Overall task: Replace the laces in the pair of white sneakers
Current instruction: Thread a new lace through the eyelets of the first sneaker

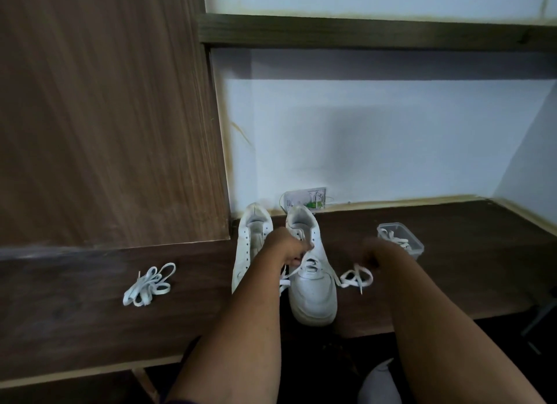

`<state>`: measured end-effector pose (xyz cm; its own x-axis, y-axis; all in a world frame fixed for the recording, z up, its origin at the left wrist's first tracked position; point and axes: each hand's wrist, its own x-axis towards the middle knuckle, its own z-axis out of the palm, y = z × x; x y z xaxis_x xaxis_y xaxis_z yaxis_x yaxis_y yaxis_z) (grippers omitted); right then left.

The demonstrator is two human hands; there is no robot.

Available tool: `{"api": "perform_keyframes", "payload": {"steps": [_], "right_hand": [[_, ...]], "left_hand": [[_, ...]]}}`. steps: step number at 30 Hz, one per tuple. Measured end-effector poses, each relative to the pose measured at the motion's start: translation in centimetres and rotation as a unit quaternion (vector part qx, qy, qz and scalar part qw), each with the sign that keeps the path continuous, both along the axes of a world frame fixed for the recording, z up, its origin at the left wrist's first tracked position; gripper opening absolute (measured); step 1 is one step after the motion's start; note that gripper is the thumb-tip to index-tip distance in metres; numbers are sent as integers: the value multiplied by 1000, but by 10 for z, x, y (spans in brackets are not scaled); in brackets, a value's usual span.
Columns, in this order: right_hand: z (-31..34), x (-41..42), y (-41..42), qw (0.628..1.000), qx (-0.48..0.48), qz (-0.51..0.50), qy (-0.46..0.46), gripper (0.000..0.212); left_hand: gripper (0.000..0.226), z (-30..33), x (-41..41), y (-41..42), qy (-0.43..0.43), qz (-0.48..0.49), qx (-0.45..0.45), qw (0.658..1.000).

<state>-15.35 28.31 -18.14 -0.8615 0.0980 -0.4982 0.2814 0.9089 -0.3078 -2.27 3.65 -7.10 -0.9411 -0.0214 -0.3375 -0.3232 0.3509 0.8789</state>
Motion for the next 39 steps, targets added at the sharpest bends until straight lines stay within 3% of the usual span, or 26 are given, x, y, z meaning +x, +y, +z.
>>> {"api": "perform_keyframes", "payload": {"steps": [2, 3, 5, 7, 10, 13, 16, 21, 24, 27, 29, 30, 31, 33, 34, 36, 37, 39], "right_hand": [[82, 68, -51, 994, 26, 50, 92, 41], [126, 105, -79, 986, 5, 68, 149, 32], [144, 122, -99, 980, -63, 79, 173, 36], [137, 127, -108, 986, -110, 55, 115, 40], [128, 130, -111, 984, -164, 4, 67, 39], [131, 132, -113, 974, -219, -12, 59, 22], [132, 132, -113, 949, -303, -77, 53, 21], [126, 127, -80, 830, -511, -203, -93, 18], [143, 128, -58, 757, -610, -219, -77, 17], [171, 129, -39, 691, -688, -220, -10, 36], [182, 133, -36, 710, -682, -177, -2, 38], [184, 135, -39, 748, -645, -156, 6, 35], [180, 134, -44, 809, -572, -133, 32, 36], [168, 133, -58, 943, -323, -47, 70, 37], [162, 134, -66, 976, -209, 2, 56, 37], [150, 133, -77, 995, -96, 39, -6, 41], [146, 134, -80, 995, -83, 45, -26, 42], [138, 135, -83, 996, -71, 37, -33, 36]], "left_hand": [[36, 2, -1, 2, -17, -1, 5, 1000], [36, 4, 0, 3, -22, 2, 6, 1000], [32, 5, 0, 4, -18, 21, 2, 1000], [34, 3, -1, 4, -25, 36, 16, 999], [10, 8, 7, 2, -98, 29, 104, 989], [18, 11, 8, -5, -149, 40, 153, 976], [22, 21, 10, -12, -143, 72, 214, 963], [26, 47, 2, -36, -39, 197, 402, 893], [21, 65, -1, -54, 65, 259, 451, 851], [17, 79, -2, -70, 148, 275, 425, 850], [7, 85, -5, -78, 194, 273, 394, 856], [6, 87, -6, -80, 217, 274, 359, 866], [4, 87, -8, -83, 236, 277, 296, 883], [8, 87, -7, -85, 238, 244, 74, 937], [18, 87, -4, -85, 206, 206, -64, 954], [37, 81, 2, -79, 111, 111, -299, 941], [39, 76, 5, -73, 73, 57, -373, 923], [39, 65, 7, -59, 56, -3, -440, 896]]}}
